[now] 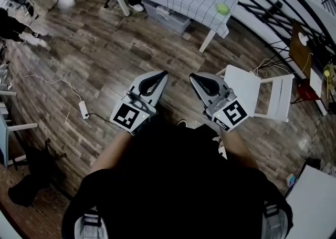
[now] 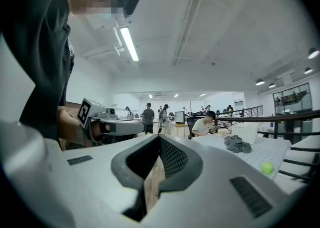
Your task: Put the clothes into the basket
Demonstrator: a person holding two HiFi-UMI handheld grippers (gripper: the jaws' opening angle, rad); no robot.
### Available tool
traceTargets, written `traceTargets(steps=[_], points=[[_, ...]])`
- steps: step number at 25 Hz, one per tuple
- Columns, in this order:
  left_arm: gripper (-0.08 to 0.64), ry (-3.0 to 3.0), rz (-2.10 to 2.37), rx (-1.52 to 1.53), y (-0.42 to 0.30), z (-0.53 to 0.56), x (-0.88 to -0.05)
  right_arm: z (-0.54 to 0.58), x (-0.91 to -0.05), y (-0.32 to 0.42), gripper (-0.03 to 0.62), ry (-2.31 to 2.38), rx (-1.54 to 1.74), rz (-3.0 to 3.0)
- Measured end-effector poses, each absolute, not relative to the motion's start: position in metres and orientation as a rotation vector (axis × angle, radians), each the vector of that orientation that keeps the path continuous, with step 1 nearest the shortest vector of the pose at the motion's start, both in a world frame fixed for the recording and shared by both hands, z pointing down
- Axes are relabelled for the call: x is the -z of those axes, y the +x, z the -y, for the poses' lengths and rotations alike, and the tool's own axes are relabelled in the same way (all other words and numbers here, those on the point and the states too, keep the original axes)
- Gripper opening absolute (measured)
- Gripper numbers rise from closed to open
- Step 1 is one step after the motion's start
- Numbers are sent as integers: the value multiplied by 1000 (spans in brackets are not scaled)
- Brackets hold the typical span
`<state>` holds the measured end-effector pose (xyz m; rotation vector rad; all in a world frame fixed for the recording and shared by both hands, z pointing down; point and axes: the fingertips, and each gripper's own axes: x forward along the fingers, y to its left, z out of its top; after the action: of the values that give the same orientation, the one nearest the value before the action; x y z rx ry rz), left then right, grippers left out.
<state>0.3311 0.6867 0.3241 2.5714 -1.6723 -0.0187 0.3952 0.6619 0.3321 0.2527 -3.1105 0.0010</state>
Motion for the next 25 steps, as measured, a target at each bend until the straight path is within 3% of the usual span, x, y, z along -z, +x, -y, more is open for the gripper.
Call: traceTargets(steps=[25], points=[[3,2675,1462,26,117,-546,-330,-529,-336,173,17,433,-44,3055]])
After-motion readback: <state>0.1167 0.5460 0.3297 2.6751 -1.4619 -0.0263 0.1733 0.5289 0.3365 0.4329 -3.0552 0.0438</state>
